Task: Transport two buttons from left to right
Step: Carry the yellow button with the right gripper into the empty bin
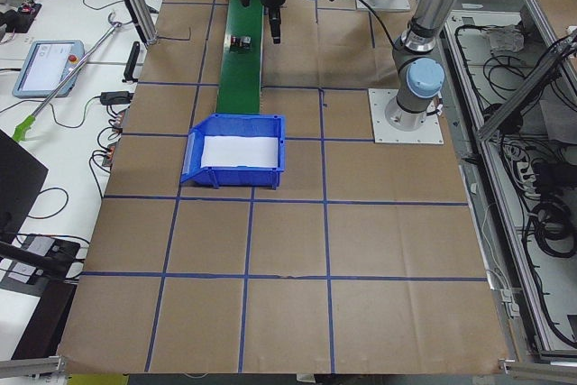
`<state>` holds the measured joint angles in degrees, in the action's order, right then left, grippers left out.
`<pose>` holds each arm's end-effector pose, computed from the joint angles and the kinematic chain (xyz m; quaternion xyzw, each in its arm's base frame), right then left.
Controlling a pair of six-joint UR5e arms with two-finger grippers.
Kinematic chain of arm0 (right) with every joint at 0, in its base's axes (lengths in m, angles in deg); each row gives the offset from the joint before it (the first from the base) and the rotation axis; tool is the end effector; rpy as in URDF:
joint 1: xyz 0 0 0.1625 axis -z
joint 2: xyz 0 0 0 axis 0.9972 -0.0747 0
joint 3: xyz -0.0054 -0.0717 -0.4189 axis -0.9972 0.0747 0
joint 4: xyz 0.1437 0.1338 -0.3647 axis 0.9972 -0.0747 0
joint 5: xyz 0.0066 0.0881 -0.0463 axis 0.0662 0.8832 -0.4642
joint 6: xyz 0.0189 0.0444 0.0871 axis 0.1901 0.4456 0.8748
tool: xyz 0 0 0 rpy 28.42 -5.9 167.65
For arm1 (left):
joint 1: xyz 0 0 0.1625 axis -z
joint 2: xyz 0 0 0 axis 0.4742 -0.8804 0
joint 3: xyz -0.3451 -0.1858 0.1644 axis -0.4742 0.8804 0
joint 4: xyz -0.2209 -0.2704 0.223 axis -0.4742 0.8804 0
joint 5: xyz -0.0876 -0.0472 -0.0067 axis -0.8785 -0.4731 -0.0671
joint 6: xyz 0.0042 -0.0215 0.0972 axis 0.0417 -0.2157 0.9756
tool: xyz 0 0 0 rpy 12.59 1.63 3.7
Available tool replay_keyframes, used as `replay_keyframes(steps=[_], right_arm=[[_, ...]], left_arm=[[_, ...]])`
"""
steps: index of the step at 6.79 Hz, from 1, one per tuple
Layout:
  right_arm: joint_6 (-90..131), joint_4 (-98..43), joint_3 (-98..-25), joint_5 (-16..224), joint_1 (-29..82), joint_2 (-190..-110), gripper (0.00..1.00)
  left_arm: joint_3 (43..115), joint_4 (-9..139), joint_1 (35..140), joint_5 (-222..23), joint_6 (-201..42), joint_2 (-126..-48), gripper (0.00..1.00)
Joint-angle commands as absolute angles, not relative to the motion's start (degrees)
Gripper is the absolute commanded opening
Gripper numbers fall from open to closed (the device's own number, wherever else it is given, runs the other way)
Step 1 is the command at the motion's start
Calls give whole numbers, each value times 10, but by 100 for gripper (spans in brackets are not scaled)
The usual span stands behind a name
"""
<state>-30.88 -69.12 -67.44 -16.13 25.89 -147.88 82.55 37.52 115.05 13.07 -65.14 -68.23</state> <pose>-0.1933 -0.5729 0.2493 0.0455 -0.9967 -0.0540 0.0393 -0.1036 -0.4962 0.4433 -0.0310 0.9987 0.0391 0.0074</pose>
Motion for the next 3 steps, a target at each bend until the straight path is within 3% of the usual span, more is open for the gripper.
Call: replay_keyframes(steps=[1,3], right_arm=[[-308,-692,-673,-158,267,-1459,6],[-305,-691,-676,-161,267,-1456,13]], left_arm=[[827,374,1151,131,-652,-681,100],[827,374,1151,131,-652,-681,100]])
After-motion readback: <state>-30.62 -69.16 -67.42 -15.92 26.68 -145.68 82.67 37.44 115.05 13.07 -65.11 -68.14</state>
